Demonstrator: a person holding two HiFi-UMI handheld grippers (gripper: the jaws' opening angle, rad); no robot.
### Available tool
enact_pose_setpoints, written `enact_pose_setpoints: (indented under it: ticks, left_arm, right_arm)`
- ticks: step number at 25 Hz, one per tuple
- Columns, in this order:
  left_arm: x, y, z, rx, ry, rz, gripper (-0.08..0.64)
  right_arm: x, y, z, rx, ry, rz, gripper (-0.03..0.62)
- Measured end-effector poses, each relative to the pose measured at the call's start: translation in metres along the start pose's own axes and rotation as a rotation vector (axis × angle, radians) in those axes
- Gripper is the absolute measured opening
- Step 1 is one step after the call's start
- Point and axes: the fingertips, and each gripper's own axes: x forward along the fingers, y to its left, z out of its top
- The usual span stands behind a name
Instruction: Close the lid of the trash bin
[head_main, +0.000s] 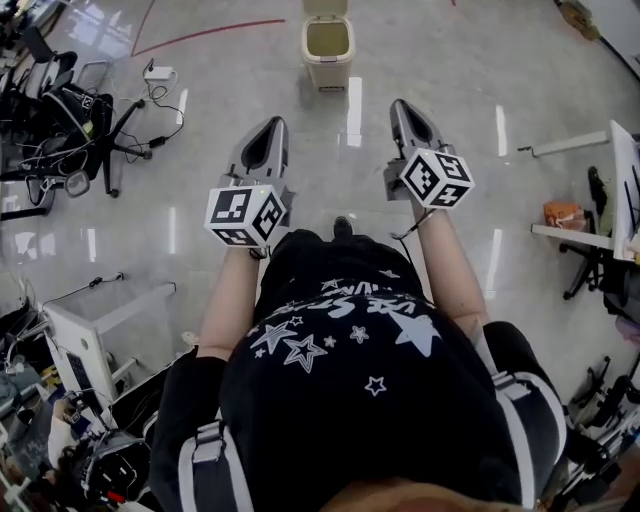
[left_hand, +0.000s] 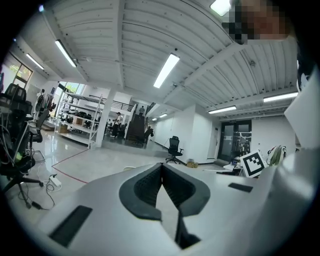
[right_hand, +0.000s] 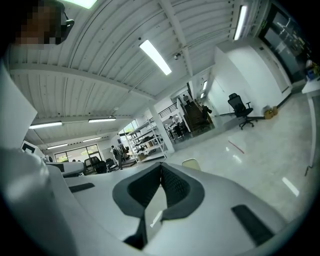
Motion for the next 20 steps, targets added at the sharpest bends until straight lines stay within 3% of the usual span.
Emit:
enact_pose_setpoints:
  ticks: [11,20]
  left_arm:
    - [0.043,0.029,0.002,-0.014,-0.005,-0.007,0.012]
    - [0.127,0.080,0.017,-0.024,-0.008,-0.074,0.012]
  right_arm:
    - [0.038,-0.021,0.002,-0.003,0.021,-0.024,0.006]
    - [0.110,-0.042,0.024,-0.031,0.016,-0.084,0.006]
